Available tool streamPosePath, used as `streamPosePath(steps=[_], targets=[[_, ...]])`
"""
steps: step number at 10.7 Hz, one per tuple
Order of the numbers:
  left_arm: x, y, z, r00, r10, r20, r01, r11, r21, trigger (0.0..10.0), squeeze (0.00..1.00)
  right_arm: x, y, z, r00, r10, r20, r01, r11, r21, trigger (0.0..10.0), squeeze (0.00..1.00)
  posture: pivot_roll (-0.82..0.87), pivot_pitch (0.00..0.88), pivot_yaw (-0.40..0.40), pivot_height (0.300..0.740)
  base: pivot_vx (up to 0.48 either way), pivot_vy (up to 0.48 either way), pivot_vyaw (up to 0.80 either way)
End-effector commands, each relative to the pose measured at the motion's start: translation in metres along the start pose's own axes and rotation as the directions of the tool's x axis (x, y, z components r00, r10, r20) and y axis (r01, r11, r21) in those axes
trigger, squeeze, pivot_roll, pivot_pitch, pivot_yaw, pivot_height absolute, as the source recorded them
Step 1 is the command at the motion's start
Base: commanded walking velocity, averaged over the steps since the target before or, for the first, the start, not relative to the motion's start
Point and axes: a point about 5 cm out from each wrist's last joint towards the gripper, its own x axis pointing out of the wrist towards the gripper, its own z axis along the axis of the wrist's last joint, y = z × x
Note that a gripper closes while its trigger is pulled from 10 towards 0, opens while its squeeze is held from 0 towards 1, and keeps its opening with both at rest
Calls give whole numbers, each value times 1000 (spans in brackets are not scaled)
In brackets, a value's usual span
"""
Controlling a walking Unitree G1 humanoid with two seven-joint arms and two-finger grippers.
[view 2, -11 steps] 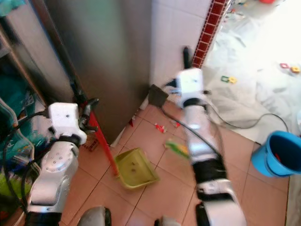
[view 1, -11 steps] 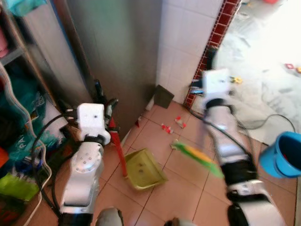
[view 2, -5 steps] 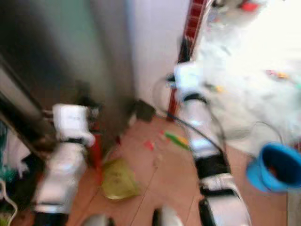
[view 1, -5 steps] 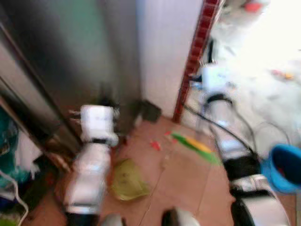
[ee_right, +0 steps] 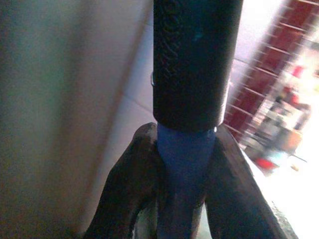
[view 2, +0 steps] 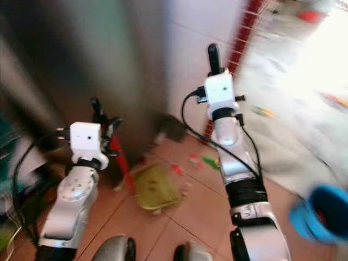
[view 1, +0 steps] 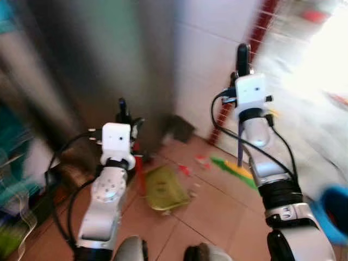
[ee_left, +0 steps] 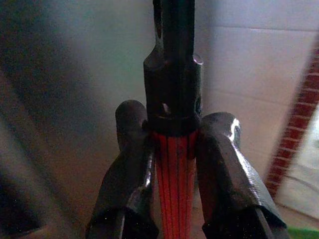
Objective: Sweep floor
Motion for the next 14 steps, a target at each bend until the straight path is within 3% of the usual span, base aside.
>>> streamPosePath(steps=[1,4,7,9,14], targets=[[-1,4,14,998,21,63,-22,1000,14,10000,0,6,-2,14,997,2,71,0,1000,-18,10000,0,57,71,-32,740,0,0,800],[-5,7,8,999,5,36,-6,1000,27,10000,0,6,1,15,997,4,76,-3,1000,-18,10000,0,60,75,-33,740,0,0,690],[-3,2,-5,999,-45,-19,46,999,24,10000,0,6,0,15,997,-6,74,6,1000,-2,10000,0,57,80,-33,740,0,0,0],[6,-2,-7,997,-74,23,73,996,42,10000,0,7,-2,11,998,-32,52,32,999,7,10000,0,47,87,-37,740,0,0,0],[23,-37,-36,969,-239,-68,242,969,41,10000,0,7,-11,-15,989,-103,-110,109,993,44,10000,0,9,104,-45,740,0,0,0]])
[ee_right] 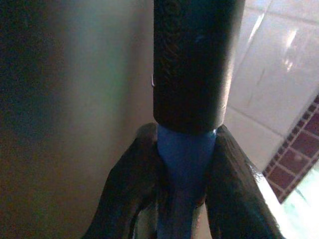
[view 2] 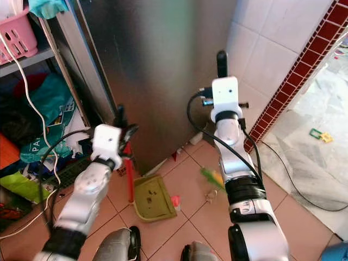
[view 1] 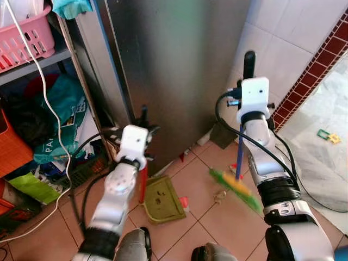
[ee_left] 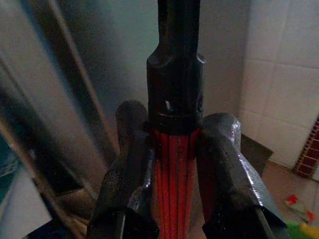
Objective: Sweep floor
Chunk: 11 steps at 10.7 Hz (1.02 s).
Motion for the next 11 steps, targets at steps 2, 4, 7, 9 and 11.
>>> streamPosePath(steps=[2,4,7,9,11], targets=[[5,-18,-13,995,-87,-57,86,996,-18,10000,0,2,1,2,1000,-16,-4,16,1000,3,10000,0,-4,104,-52,740,0,0,0],[11,-34,-22,981,-153,-116,150,988,-34,10000,0,0,10,-9,996,-1,-86,8,997,79,10000,0,-6,101,-58,740,0,0,0],[17,-47,-24,974,-191,-125,181,980,-87,10000,0,0,21,-15,977,50,-208,12,958,286,10000,0,-10,93,-57,740,0,0,0],[19,-51,-22,972,-207,-115,198,976,-87,10000,0,2,42,-2,956,207,-206,-68,844,532,10000,0,-14,85,-52,740,0,0,0],[22,-51,-21,973,-209,-101,199,975,-102,10000,0,6,47,22,959,268,-88,-166,788,593,10000,0,-13,76,-47,740,0,0,0]])
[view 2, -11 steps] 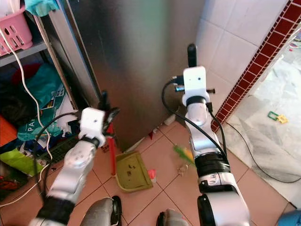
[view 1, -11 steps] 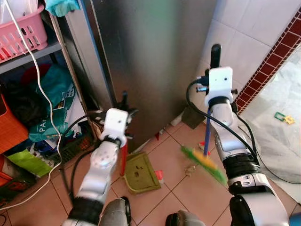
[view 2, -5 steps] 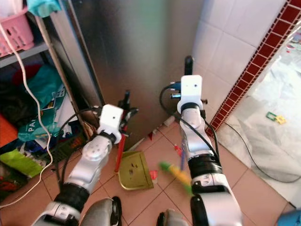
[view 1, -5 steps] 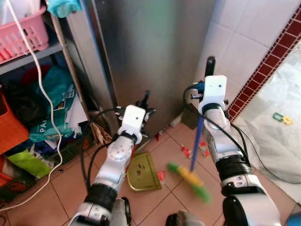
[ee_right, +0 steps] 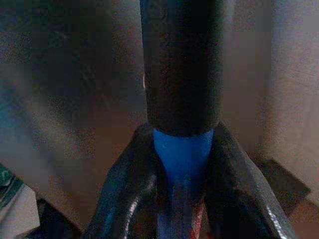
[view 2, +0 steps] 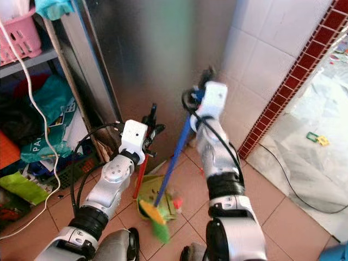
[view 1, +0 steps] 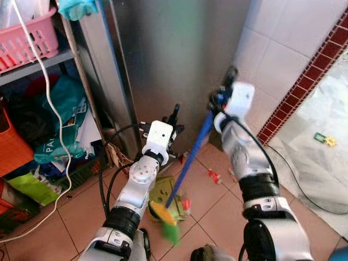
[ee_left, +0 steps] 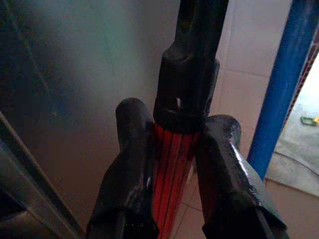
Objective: Sweep floor
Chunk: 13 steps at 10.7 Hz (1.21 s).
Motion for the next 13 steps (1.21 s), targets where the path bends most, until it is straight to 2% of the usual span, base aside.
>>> streamPosePath(steps=[1,2,3,4,5,8,9,10,11,12,13], targets=[[-4,-14,-20,993,-61,-97,53,995,-83,10000,0,3,14,27,991,75,113,-75,997,-8,10000,0,-13,72,-44,740,0,0,0],[-2,-25,-20,984,-148,-97,137,984,-115,10000,0,2,16,47,969,124,212,-81,976,-200,10000,0,-16,68,-40,740,0,0,0],[0,-34,-21,969,-220,-108,208,971,-116,10000,0,-1,15,61,946,151,288,-44,937,-345,10000,0,-20,65,-36,740,0,0,0],[2,-39,-18,963,-250,-99,242,966,-89,10000,0,-4,14,73,920,176,350,-19,912,-410,10000,0,-23,63,-32,740,0,0,0],[5,-38,-10,963,-258,-76,254,966,-57,10000,0,-6,7,78,909,154,387,48,884,-465,10000,0,-25,61,-29,740,0,0,0],[8,-37,10,962,-274,10,274,960,-60,10000,0,-7,-17,70,913,39,407,212,805,-554,10000,0,-12,58,-22,740,0,0,0],[7,-35,15,961,-276,27,277,960,-31,10000,0,-7,-21,68,910,17,415,246,782,-572,10000,0,-11,58,-20,740,0,0,0],[8,-31,24,962,-266,61,266,964,8,10000,0,-8,-24,69,903,11,430,271,762,-589,10000,0,-6,56,-21,740,0,0,0],[8,-19,41,964,-235,120,230,972,55,10000,0,-8,-28,70,893,0,451,302,743,-597,10000,0,-1,54,-21,740,0,0,0],[7,-8,52,965,-212,152,199,975,93,10000,0,-8,-30,74,877,-3,480,342,705,-621,10000,0,5,51,-21,740,0,0,0],[5,-2,57,965,-206,160,187,975,123,10000,0,-7,-33,74,873,-21,487,364,692,-623,10000,0,6,50,-20,740,0,0,0]])
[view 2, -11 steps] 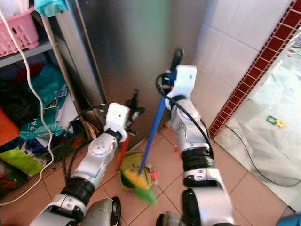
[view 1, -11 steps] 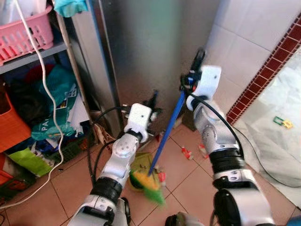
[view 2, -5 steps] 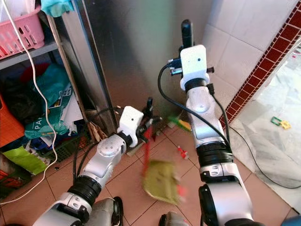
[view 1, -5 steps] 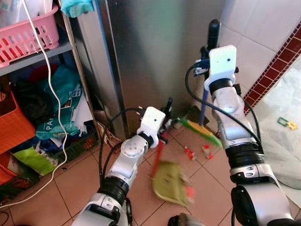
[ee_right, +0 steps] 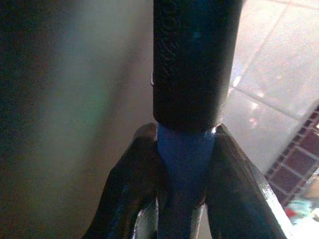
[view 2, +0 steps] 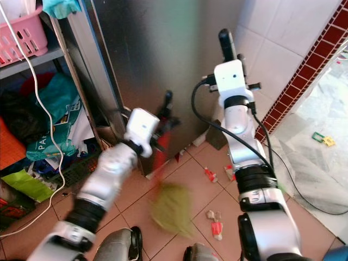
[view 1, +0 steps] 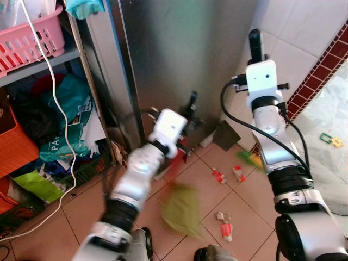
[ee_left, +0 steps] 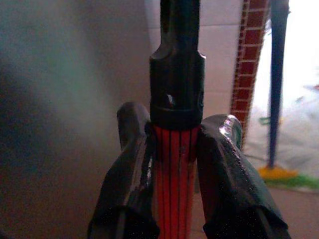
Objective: Sweep floor
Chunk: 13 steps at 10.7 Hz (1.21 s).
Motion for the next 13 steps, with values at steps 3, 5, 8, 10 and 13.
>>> streamPosePath(steps=[3,5,8,10,13], targets=[[-14,0,-1,1000,-4,-5,4,1000,30,10000,0,5,-3,-3,997,-64,-35,61,994,-89,10000,0,12,52,-16,740,0,0,0],[-23,-13,-18,998,-20,-58,18,999,-33,10000,0,-3,-6,-25,975,-128,-184,109,988,-114,10000,0,11,60,-17,740,0,0,0],[-21,-27,-32,995,-29,-99,20,995,-93,10000,0,-20,-3,-56,897,-148,-416,147,989,-35,10000,0,5,73,-17,740,0,0,0],[-15,-39,-35,991,-64,-120,45,986,-162,10000,0,-29,4,-64,852,-133,-507,173,984,33,10000,0,-1,82,-14,740,0,0,0],[-6,-48,-33,990,-85,-116,60,978,-197,10000,0,-29,22,-60,802,-46,-595,286,905,315,10000,0,0,83,-10,740,0,0,0]])
